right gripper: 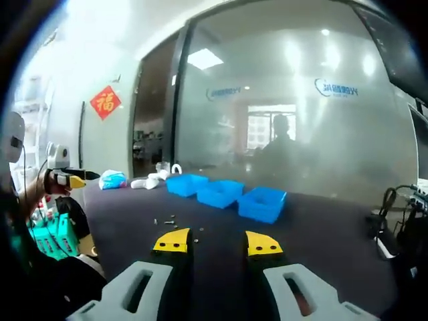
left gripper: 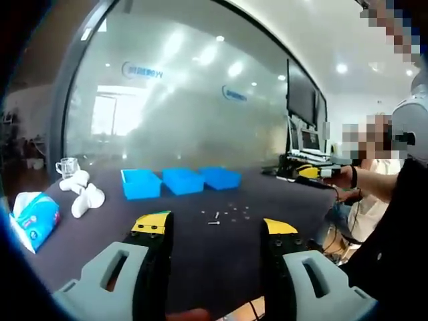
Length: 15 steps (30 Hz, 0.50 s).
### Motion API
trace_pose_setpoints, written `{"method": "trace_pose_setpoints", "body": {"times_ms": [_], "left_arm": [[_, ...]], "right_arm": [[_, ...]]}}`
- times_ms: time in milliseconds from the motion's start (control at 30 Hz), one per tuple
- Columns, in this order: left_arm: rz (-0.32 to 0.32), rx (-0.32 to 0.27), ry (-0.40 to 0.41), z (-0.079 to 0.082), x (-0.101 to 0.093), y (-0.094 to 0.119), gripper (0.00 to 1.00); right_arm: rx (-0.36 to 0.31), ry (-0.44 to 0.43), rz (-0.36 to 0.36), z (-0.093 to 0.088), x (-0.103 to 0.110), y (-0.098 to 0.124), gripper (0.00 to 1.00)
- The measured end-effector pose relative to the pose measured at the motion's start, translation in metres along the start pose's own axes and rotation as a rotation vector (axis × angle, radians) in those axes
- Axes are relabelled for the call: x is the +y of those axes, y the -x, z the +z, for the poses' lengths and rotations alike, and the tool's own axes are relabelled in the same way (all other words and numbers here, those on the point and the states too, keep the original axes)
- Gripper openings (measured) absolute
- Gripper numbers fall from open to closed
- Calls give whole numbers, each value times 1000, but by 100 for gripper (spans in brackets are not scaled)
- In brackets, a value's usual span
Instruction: Sort the screws, nuts, and washers into the corresponding bins
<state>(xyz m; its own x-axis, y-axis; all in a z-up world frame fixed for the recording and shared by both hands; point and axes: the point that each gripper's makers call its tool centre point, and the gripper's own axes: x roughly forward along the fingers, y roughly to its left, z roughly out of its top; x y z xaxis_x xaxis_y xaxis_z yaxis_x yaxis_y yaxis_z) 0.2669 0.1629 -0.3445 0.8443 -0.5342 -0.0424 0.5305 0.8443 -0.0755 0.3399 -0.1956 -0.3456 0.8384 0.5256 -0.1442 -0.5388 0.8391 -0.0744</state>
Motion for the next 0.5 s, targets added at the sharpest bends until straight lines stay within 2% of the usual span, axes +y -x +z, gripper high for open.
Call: {"method": "trace_pose_setpoints", "body": {"times_ms": [200,500], "left_arm": [[8,-3,2,-1,3,3,50],[19,-7,14,-4,7,8,50]], "right_arm": [[39,60,63,7,13,-14,26],[140,218,223,16,41,-44,26]]}}
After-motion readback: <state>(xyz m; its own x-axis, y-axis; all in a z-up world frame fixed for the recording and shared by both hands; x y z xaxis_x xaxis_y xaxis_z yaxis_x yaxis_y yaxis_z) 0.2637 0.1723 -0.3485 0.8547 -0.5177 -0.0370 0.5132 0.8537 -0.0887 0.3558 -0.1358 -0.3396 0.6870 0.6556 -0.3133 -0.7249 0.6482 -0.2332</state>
